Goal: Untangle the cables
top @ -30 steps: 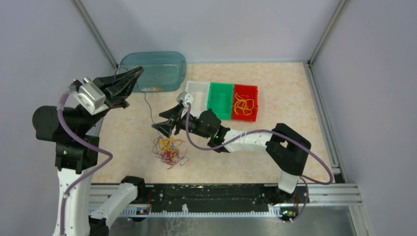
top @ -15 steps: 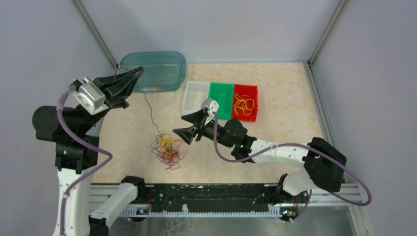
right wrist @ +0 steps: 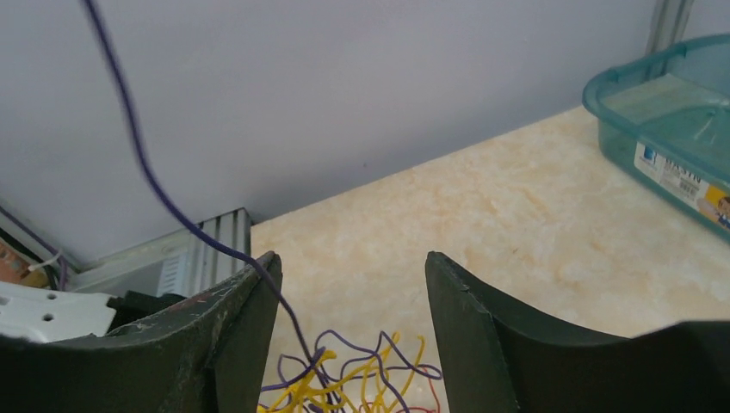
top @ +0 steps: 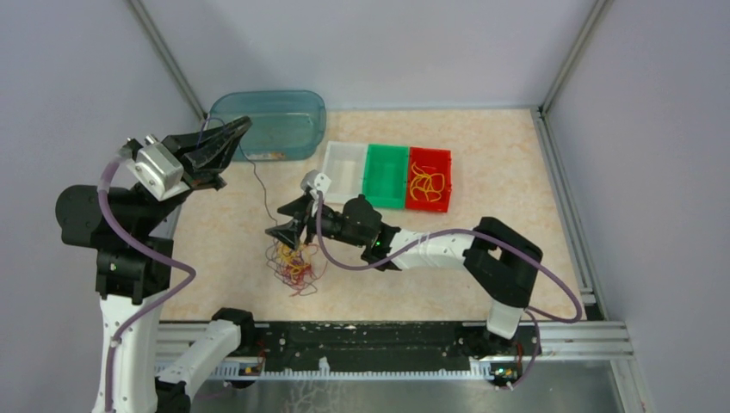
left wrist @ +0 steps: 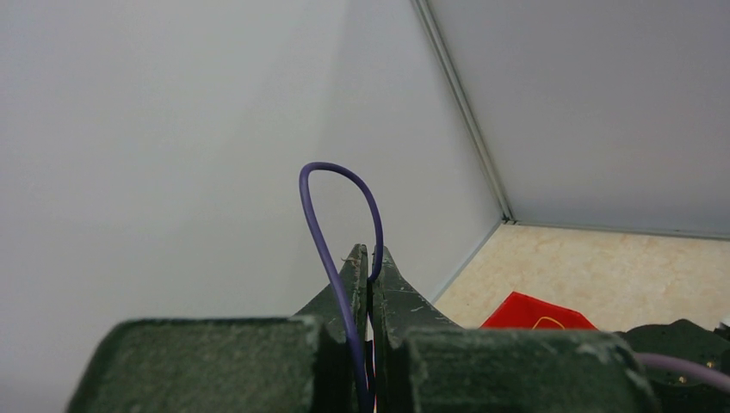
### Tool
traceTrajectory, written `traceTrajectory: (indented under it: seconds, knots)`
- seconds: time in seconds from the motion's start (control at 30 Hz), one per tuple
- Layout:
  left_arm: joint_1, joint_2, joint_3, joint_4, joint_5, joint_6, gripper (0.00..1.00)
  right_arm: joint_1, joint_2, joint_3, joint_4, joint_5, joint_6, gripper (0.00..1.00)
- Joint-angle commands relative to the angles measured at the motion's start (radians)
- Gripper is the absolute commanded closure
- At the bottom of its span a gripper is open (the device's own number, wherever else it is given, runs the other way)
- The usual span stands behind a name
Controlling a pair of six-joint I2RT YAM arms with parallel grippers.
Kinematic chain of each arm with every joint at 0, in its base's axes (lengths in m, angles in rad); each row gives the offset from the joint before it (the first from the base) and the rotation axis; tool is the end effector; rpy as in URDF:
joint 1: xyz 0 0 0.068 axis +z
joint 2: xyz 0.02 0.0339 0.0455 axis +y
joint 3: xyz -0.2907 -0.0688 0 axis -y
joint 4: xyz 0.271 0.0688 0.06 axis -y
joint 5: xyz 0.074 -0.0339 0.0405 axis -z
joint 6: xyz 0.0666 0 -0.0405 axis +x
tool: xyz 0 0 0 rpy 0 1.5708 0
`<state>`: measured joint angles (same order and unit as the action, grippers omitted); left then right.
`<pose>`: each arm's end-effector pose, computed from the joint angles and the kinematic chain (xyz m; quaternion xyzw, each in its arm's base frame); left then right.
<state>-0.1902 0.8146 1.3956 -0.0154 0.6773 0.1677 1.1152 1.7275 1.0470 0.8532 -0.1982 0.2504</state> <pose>0.1104 -0.0638 0.5913 0.3674 0.3953 -0.1693 0.8247 0.1867 0.4107 0.3007 -0.3371 0.5497 0.5300 0.5508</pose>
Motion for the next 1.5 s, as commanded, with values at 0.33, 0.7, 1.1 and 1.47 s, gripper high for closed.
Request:
traceTrajectory:
  seconds: [0.33,0.7,1.1,1.47]
  knots:
    - [-0.005,0.018,0.107,0.022,0.019,-0.011,1.00,0.010,0.073,-0.036,0.043,0.117,-0.003,0.59]
    - [-0.003,0.080,0.308,0.061,-0.016,0.030,1.00,0.010,0.115,-0.151,0.131,0.175,0.064,0.55]
    - [0.025,0.177,0.522,0.244,-0.127,0.118,1.00,0.011,0.124,-0.297,0.250,0.231,0.117,0.49]
    - [0.122,0.292,0.698,0.563,-0.200,0.218,1.00,0.012,0.084,-0.383,0.301,0.261,0.139,0.36]
